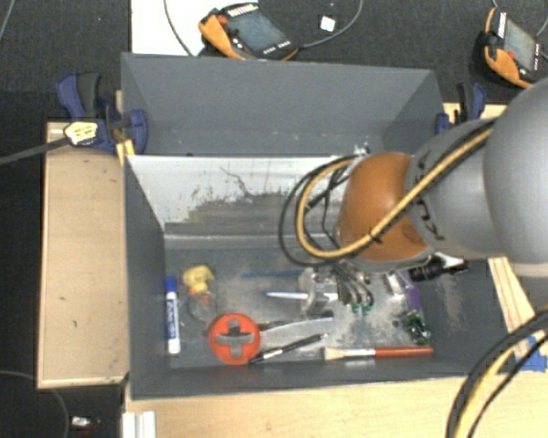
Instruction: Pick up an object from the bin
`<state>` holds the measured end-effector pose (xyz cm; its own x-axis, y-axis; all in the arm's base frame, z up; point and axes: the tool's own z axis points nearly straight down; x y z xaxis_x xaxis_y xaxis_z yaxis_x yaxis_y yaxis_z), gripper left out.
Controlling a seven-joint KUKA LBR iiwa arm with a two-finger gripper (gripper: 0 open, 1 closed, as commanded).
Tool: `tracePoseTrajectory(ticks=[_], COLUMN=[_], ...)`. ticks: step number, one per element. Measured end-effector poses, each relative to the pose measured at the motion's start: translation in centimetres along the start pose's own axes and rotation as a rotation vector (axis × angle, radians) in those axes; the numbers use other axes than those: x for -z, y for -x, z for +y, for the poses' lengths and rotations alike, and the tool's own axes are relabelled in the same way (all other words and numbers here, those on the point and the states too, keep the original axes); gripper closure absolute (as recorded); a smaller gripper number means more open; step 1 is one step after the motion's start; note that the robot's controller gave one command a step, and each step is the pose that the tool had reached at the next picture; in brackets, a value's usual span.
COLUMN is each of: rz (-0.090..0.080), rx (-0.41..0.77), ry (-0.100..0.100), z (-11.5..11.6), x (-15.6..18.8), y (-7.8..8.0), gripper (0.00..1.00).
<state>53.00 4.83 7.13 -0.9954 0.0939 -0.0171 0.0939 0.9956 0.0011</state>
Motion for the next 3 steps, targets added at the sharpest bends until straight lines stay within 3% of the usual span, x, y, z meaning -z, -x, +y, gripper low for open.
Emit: tracePoseTrajectory(ticks=[1,3], rz=[0.0,0.002], rx=[0.002,0.004], ry=[0.0,0.0], z=[0.0,0.0], x=[1.9,11.9], y=[0.0,0.2], gripper=[1.0,1.0])
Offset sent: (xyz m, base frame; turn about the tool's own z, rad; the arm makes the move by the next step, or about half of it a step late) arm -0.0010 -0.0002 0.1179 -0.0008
